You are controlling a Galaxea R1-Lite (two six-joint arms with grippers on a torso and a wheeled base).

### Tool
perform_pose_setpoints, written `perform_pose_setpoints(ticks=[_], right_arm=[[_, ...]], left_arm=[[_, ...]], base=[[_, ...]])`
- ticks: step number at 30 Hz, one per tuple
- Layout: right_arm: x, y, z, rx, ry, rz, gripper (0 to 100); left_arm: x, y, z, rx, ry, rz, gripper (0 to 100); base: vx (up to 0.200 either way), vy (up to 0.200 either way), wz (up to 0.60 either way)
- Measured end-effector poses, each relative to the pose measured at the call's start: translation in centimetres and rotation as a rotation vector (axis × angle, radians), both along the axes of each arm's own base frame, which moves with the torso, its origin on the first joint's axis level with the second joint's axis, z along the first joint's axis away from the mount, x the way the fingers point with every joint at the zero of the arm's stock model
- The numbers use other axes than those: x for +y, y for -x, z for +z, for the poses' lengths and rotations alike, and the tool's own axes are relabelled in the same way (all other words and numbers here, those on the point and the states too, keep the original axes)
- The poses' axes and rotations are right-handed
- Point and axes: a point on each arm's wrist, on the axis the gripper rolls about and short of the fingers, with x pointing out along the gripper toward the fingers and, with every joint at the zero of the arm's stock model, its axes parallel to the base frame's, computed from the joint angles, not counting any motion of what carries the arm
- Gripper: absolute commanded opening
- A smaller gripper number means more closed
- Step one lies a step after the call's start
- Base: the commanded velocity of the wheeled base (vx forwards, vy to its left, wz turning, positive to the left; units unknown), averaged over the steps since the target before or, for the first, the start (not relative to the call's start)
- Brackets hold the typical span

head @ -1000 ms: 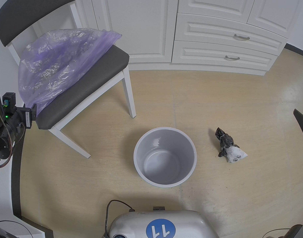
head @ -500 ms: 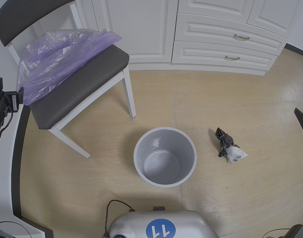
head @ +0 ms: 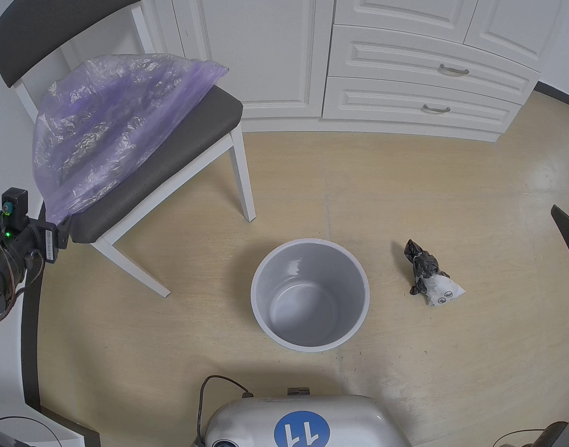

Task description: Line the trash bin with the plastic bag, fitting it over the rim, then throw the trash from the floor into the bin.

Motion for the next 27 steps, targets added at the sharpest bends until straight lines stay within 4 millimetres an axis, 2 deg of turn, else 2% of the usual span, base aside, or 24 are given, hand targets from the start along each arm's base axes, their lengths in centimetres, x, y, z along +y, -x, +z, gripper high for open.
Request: perform_pose_setpoints(ticks=[6,12,27], right_arm=[[0.0,0.0,0.0,0.001,0.001,0.004,100],[0.0,0.1,0.0,0.000,0.001,0.004,100],[0.0,0.1,0.0,0.001,0.001,0.003,100]], left_arm=[[-0.3,0.6,-1.4,0.058,-0.050,-0.022,100],[-0.3,0.7,-1.7,0.072,-0.059,-0.020,100],[0.8,-2.1,-1.5,0.085,-0.060,0.051,100]], base=[[0.000,0.000,0.00],[0.000,0.000,0.00],[0.000,0.000,0.00]])
